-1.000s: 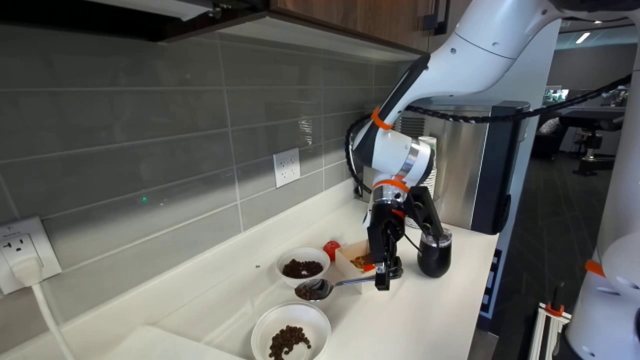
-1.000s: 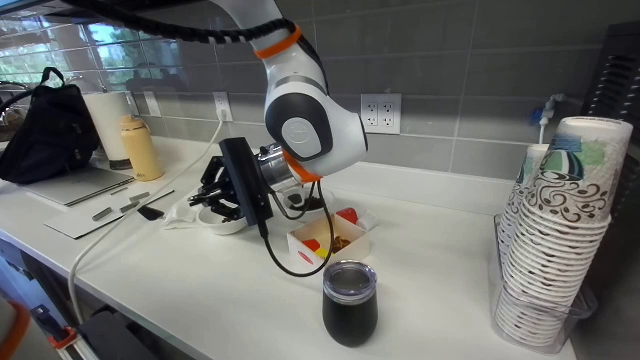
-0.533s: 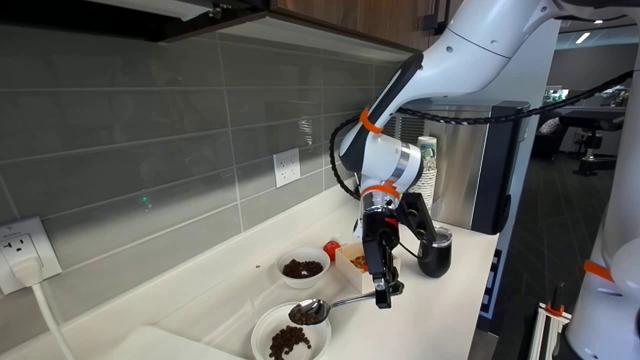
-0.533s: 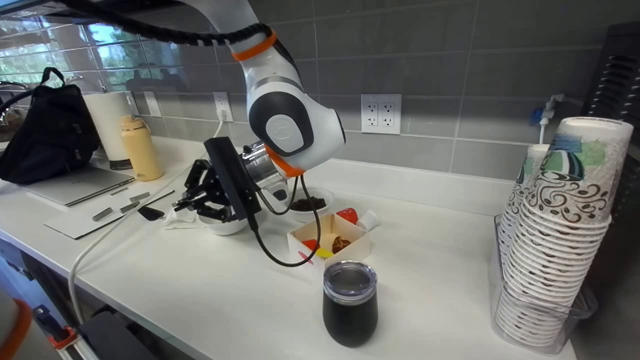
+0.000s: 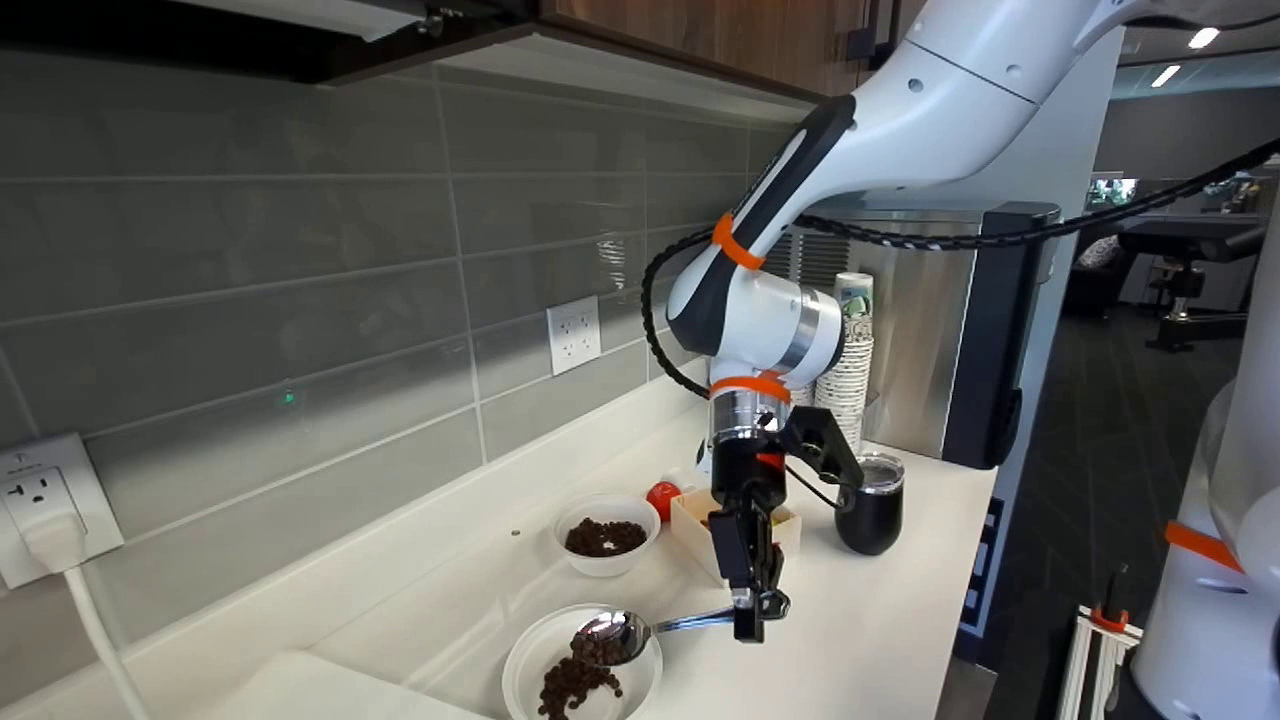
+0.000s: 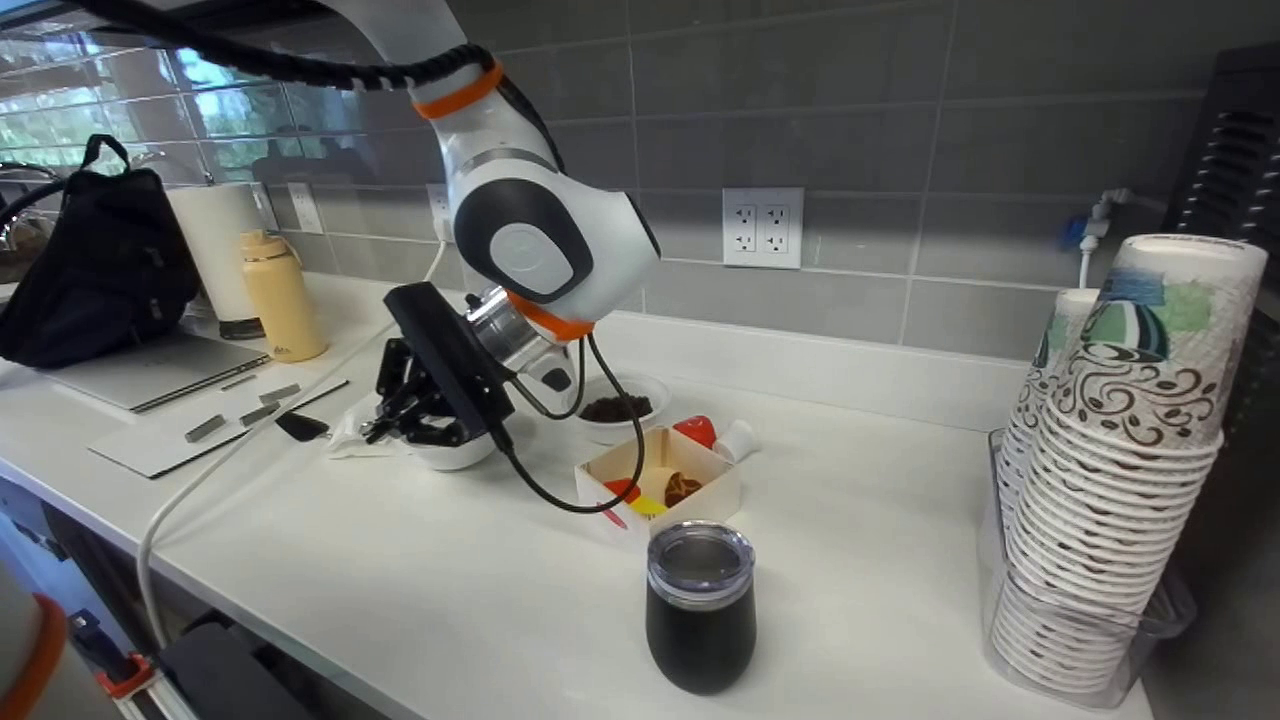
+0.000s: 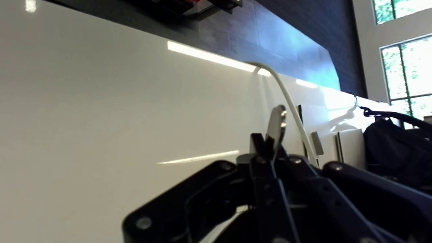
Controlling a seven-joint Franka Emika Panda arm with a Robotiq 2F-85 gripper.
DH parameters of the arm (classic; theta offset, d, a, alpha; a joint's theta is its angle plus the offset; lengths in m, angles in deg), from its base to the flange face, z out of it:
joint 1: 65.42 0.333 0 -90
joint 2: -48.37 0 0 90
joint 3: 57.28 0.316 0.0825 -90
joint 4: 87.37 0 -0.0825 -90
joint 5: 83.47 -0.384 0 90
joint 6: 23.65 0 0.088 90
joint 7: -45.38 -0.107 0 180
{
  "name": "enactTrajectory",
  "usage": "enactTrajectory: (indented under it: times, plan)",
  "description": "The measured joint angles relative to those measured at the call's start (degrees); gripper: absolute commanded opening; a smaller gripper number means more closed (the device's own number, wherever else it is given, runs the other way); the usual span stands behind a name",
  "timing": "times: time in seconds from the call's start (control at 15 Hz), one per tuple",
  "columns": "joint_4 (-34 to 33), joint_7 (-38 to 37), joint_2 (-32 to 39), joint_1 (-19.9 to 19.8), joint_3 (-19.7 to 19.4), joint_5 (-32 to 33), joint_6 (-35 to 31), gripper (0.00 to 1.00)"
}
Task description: Scoop up the beans from the bowl on the right and put them to the bowl on the left
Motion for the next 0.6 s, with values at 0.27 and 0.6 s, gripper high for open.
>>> enactTrajectory:
  times: [0.27,0.6]
  plan:
    - [2.2,-1.7,-2.7,1.2,1.1,0.0,-6.8,0.01]
    - [5.1,-4.0,-6.3,2.8,2.8,0.2,-15.3,0.01]
